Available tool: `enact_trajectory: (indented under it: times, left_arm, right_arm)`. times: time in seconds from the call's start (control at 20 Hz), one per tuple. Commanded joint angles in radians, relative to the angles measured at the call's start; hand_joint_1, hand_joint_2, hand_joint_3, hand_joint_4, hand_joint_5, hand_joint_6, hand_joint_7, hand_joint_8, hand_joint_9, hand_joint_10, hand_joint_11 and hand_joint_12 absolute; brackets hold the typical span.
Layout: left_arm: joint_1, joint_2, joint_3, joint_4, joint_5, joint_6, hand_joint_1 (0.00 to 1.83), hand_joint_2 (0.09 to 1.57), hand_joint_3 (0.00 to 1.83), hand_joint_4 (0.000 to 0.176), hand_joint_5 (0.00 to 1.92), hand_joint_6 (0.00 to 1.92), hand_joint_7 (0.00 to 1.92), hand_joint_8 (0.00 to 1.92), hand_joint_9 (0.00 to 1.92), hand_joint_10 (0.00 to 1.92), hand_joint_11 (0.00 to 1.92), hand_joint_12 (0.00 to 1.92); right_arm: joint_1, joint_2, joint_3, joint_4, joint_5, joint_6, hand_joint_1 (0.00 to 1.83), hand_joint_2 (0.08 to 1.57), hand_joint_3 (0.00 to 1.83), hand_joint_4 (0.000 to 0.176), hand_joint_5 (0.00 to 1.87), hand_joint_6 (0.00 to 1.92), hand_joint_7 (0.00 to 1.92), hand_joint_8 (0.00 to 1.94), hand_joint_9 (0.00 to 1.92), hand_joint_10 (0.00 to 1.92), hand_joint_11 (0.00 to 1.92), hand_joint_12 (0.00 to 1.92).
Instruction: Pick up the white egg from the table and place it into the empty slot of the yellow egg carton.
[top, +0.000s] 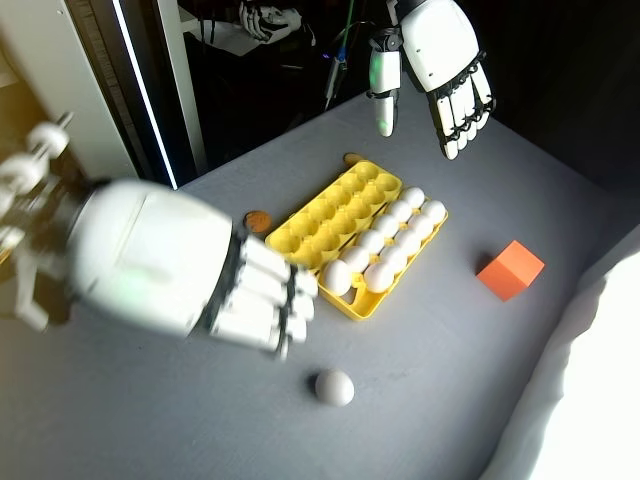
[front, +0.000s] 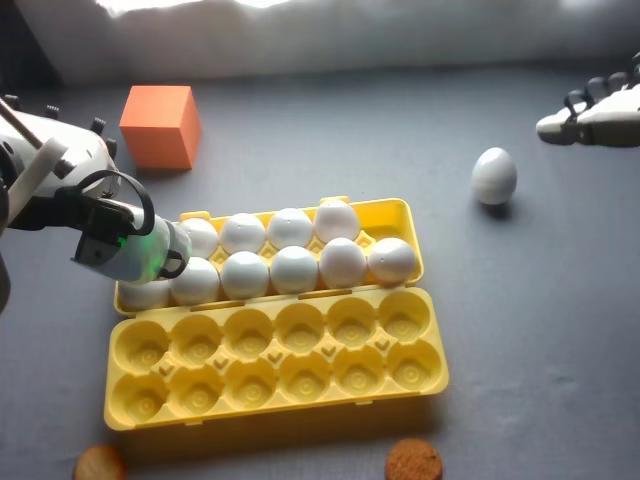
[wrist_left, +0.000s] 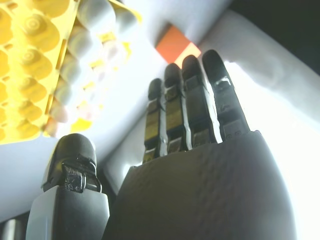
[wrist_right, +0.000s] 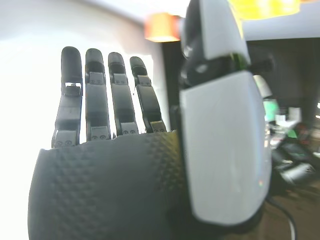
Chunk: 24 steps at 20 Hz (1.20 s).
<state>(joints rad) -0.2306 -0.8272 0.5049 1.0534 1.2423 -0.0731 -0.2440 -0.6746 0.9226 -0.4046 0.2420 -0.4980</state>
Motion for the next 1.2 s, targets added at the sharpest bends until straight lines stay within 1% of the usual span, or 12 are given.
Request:
enact_trajectory:
  times: [0.0,0.1,0.2,0.3,0.45,0.5,0.65,0.85,0.9,0.95,1.0,1.15]
  left_arm:
    - [-0.009,0.010,0.000,0.086,0.011,0.005,0.00,1.27,0.00,0.000,0.26,0.01,0.29,0.01,0.27,0.01,0.00,0.58]
    - [-0.009,0.010,0.000,0.086,0.011,0.005,0.00,1.27,0.00,0.000,0.27,0.01,0.30,0.01,0.26,0.00,0.00,0.55]
    - [-0.009,0.010,0.000,0.086,0.011,0.005,0.00,1.27,0.00,0.000,0.23,0.00,0.27,0.00,0.23,0.00,0.00,0.48]
    - [-0.010,0.010,0.000,0.086,0.011,0.005,0.00,1.27,0.00,0.000,0.24,0.00,0.29,0.01,0.25,0.01,0.00,0.54]
    - [-0.010,0.010,0.000,0.086,0.013,0.006,0.00,1.27,0.00,0.000,0.26,0.01,0.31,0.01,0.27,0.01,0.00,0.59]
    - [-0.009,0.010,0.000,0.086,0.013,0.006,0.00,1.27,0.00,0.000,0.28,0.01,0.32,0.01,0.28,0.01,0.00,0.62]
    - [-0.009,0.009,0.000,0.086,0.013,0.006,0.00,1.27,0.00,0.000,0.24,0.00,0.28,0.01,0.26,0.00,0.00,0.55]
    - [-0.007,0.009,0.000,0.086,0.016,0.006,0.00,1.27,0.00,0.000,0.23,0.00,0.27,0.00,0.25,0.00,0.00,0.55]
    - [-0.007,0.009,0.000,0.086,0.016,0.006,0.00,1.27,0.00,0.000,0.24,0.00,0.28,0.00,0.26,0.00,0.00,0.57]
    - [-0.007,0.009,0.000,0.085,0.016,0.006,0.00,1.27,0.00,0.000,0.28,0.01,0.33,0.01,0.31,0.01,0.00,0.68]
    - [-0.007,0.009,0.000,0.085,0.016,0.006,0.00,1.27,0.00,0.000,0.27,0.00,0.33,0.00,0.31,0.01,0.00,0.68]
    - [-0.007,0.009,0.000,0.085,0.016,0.006,0.00,1.27,0.00,0.000,0.26,0.01,0.30,0.01,0.28,0.01,0.00,0.62]
  right_arm:
    - [0.003,-0.004,0.019,0.025,0.106,0.005,1.19,0.96,0.00,0.000,0.25,0.01,0.26,0.00,0.31,0.01,0.00,1.05]
    - [-0.018,-0.046,0.071,0.066,0.106,0.005,1.17,0.98,0.00,0.000,0.20,0.00,0.22,0.00,0.30,0.00,0.00,1.05]
    - [-0.029,-0.079,0.106,0.086,0.121,0.005,1.21,0.97,0.00,0.000,0.26,0.02,0.27,0.01,0.33,0.02,0.00,1.15]
    - [-0.029,-0.120,0.152,0.124,0.137,0.005,1.17,0.99,0.01,0.000,0.27,0.02,0.29,0.01,0.36,0.03,0.00,1.21]
    - [-0.012,-0.186,0.219,0.145,0.129,-0.002,1.20,0.96,0.00,0.000,0.38,0.03,0.41,0.03,0.46,0.06,0.00,1.31]
    - [-0.007,-0.205,0.239,0.145,0.128,-0.003,1.21,0.95,0.00,0.000,0.39,0.04,0.43,0.03,0.47,0.06,0.00,1.31]
    - [-0.006,-0.281,0.320,0.177,0.109,-0.017,1.17,0.95,0.00,0.000,0.35,0.01,0.41,0.02,0.47,0.06,0.00,1.31]
    - [-0.006,-0.341,0.389,0.185,0.116,-0.028,1.16,0.96,0.00,0.000,0.35,0.01,0.43,0.03,0.48,0.07,0.00,1.31]
    - [-0.006,-0.351,0.401,0.195,0.121,-0.041,1.15,0.97,0.00,0.000,0.34,0.01,0.42,0.02,0.47,0.06,0.00,1.30]
    - [-0.008,-0.365,0.415,0.234,0.133,-0.092,1.15,0.98,0.01,0.000,0.35,0.01,0.42,0.02,0.47,0.06,0.00,1.30]
    - [-0.011,-0.376,0.426,0.267,0.145,-0.130,1.15,0.98,0.01,0.000,0.35,0.01,0.42,0.01,0.47,0.06,0.00,1.30]
    - [-0.011,-0.417,0.477,0.273,0.148,-0.134,1.14,0.98,0.00,0.000,0.37,0.01,0.42,0.01,0.47,0.05,0.00,1.30]
